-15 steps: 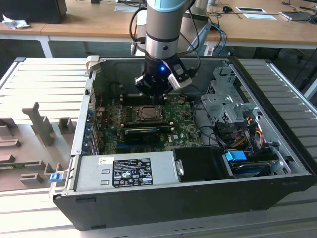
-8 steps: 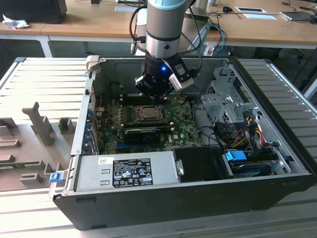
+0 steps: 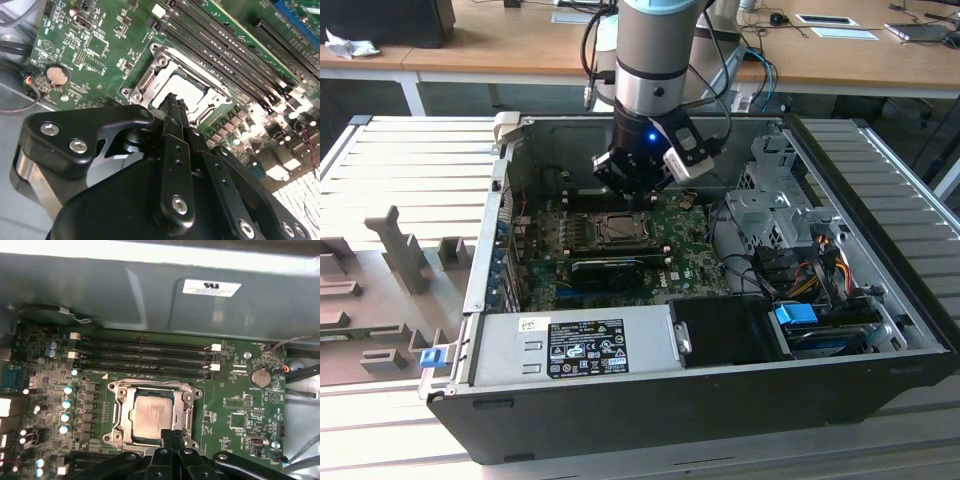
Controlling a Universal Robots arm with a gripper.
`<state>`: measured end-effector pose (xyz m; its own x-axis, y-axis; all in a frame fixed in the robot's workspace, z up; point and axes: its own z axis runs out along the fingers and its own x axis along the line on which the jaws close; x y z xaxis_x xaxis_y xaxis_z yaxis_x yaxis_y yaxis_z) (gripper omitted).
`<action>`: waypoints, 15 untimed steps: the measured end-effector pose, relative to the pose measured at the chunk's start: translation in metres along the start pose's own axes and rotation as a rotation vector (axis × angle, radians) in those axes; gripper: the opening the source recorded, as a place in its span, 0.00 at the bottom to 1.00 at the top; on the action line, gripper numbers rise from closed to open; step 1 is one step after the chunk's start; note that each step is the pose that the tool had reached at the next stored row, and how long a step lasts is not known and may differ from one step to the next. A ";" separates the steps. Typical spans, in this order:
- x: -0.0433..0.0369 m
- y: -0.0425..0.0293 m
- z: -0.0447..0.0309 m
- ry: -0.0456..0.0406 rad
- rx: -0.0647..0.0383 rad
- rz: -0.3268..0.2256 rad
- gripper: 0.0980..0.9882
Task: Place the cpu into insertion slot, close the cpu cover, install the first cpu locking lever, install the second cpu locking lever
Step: 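Install the second cpu locking lever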
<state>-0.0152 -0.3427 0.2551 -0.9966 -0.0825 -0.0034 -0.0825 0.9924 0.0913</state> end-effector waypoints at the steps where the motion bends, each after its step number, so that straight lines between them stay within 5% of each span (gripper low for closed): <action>1: 0.0000 -0.0002 -0.0016 0.0001 0.000 0.000 0.01; 8: 0.0014 -0.0159 -0.0013 0.0024 0.000 0.000 0.01; 15: 0.0039 -0.0259 0.0117 0.0098 -0.008 -0.039 0.01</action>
<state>-0.0170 -0.3676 0.2410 -0.9925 -0.1221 0.0026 -0.1213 0.9876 0.0997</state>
